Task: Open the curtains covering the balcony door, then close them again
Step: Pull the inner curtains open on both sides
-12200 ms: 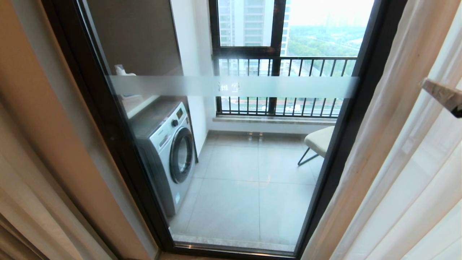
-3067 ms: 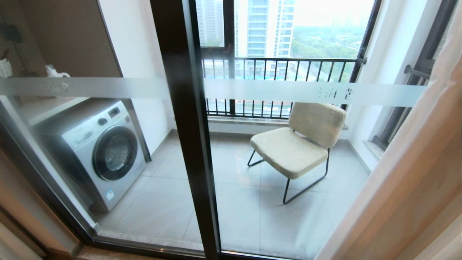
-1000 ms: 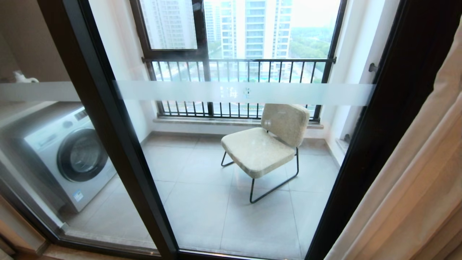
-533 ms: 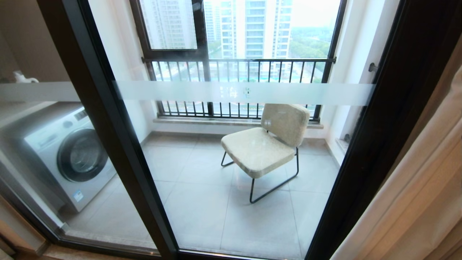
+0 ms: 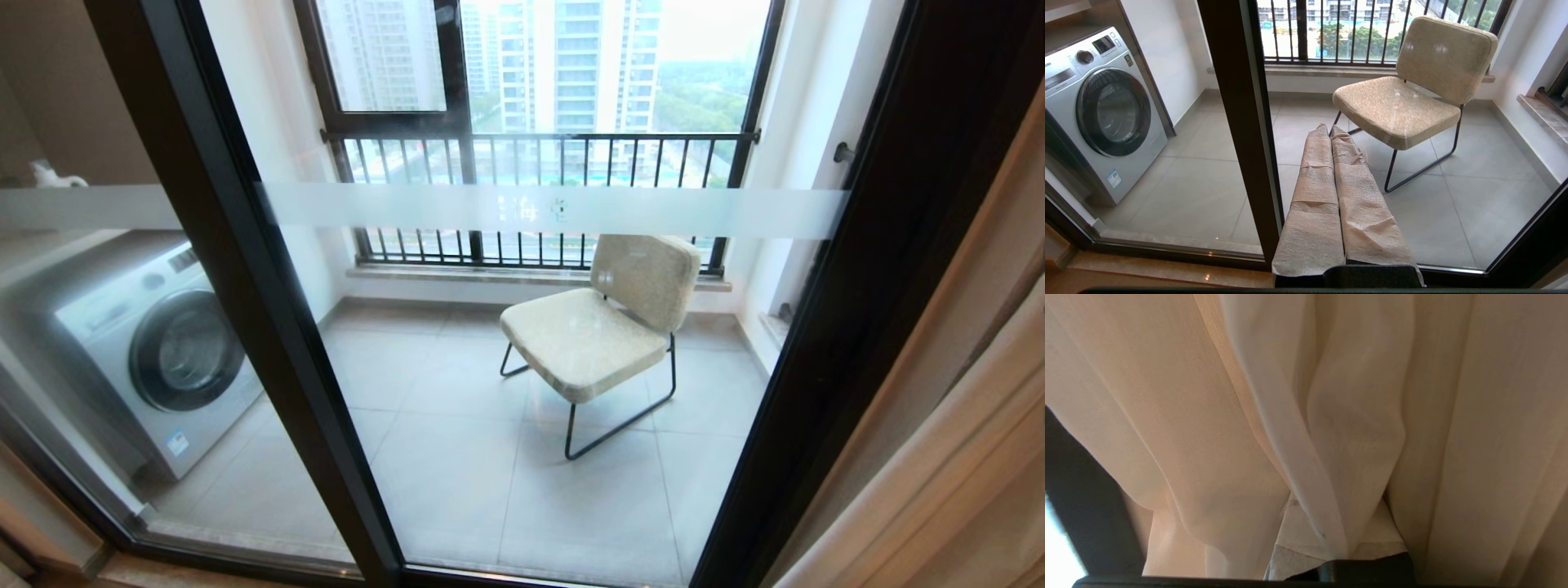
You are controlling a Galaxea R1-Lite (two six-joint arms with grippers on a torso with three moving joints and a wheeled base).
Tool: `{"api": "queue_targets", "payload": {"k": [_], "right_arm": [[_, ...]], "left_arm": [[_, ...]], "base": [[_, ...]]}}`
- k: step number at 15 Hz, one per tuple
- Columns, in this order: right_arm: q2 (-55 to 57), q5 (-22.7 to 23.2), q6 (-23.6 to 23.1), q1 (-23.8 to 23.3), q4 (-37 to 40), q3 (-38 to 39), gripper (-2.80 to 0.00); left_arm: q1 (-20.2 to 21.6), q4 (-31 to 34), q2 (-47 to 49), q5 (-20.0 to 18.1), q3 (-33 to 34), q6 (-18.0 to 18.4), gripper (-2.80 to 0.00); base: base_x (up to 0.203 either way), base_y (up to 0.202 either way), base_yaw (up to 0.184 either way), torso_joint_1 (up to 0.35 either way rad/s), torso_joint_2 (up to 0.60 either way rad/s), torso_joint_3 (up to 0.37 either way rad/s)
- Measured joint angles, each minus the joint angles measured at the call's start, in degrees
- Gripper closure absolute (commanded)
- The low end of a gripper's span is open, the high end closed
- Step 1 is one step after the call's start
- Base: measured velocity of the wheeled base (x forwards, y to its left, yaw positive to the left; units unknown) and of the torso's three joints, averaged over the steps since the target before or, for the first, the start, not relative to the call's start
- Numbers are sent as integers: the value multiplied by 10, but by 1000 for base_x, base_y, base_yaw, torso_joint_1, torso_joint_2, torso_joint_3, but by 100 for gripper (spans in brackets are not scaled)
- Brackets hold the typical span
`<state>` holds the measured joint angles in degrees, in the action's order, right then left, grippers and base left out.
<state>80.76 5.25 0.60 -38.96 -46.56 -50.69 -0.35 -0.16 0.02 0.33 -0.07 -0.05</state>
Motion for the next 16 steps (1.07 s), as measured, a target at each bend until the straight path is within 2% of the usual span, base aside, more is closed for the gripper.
{"api": "queue_targets", "payload": {"k": [7,11,16], "right_arm": [[92,0,22,-57,-11,-63,0],[169,0,39,-99,-7,-152,0],[263,0,38,-159,-9,-247,0]], "left_arm": [[0,0,0,0,0,0,0],[0,0,0,0,0,0,0],[0,0,0,0,0,0,0]], "base": [[0,0,0,0,0,0],[0,0,0,0,0,0],[0,0,0,0,0,0]]}}
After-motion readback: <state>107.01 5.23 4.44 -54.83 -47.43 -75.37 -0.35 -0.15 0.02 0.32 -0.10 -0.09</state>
